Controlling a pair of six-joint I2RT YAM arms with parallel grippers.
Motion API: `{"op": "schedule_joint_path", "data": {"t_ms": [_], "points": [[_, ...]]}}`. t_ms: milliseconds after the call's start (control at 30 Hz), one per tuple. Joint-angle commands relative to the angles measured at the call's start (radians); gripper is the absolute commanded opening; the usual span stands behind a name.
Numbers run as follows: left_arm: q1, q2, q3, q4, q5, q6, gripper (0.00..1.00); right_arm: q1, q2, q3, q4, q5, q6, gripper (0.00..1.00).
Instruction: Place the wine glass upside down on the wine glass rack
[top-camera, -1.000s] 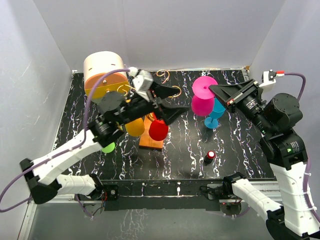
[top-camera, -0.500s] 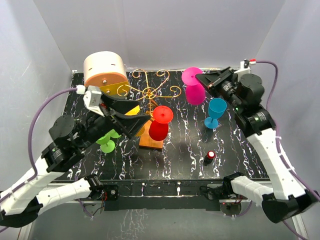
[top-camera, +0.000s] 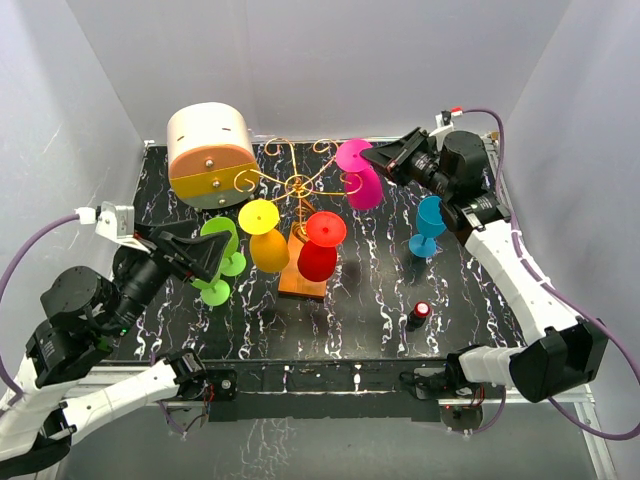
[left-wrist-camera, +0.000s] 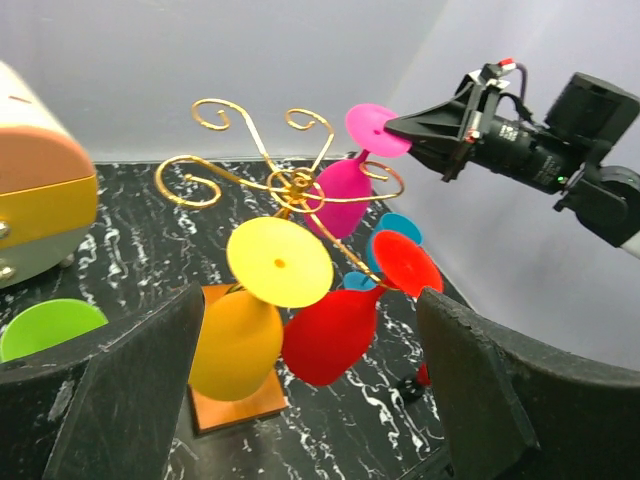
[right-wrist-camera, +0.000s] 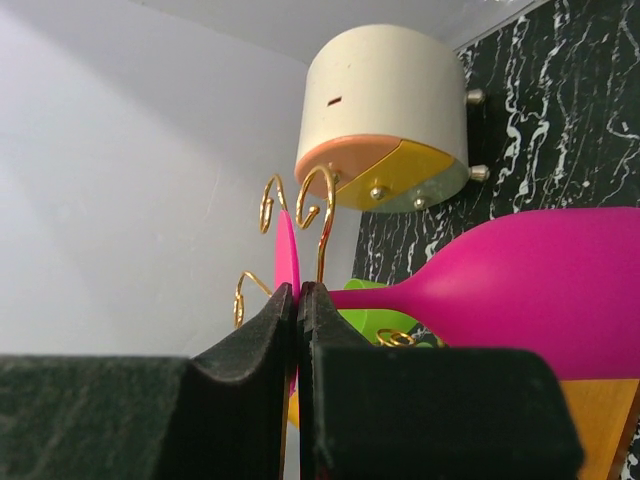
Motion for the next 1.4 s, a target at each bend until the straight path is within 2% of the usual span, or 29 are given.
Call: {"op": "schedule_joint_path", "data": {"t_ms": [0,567,933,1367], "points": [[-0.002,-0.02,0.015,-0.065,-0.104,0.022,0.86,0.005,0.001,0.027,0.131,-0.102,0.011,0.0],[-0.002,-0.034,0.011,-0.103,-0.112,-0.022,0.86,0.042,0.054,0.02,0.168,-0.227,0.035,0.0],[-0.002,-0.067,0.0,-0.044,-0.085,-0.038,0.86,0.047,-0.012,-0.021,0.156,-0.229,0.055,0.0],[-0.002,-0.035,0.008,-0.07,-0.114,-0.035,0.86,0.047,-0.073,-0.049,0.089,-0.193,0.031,0.0]]}}
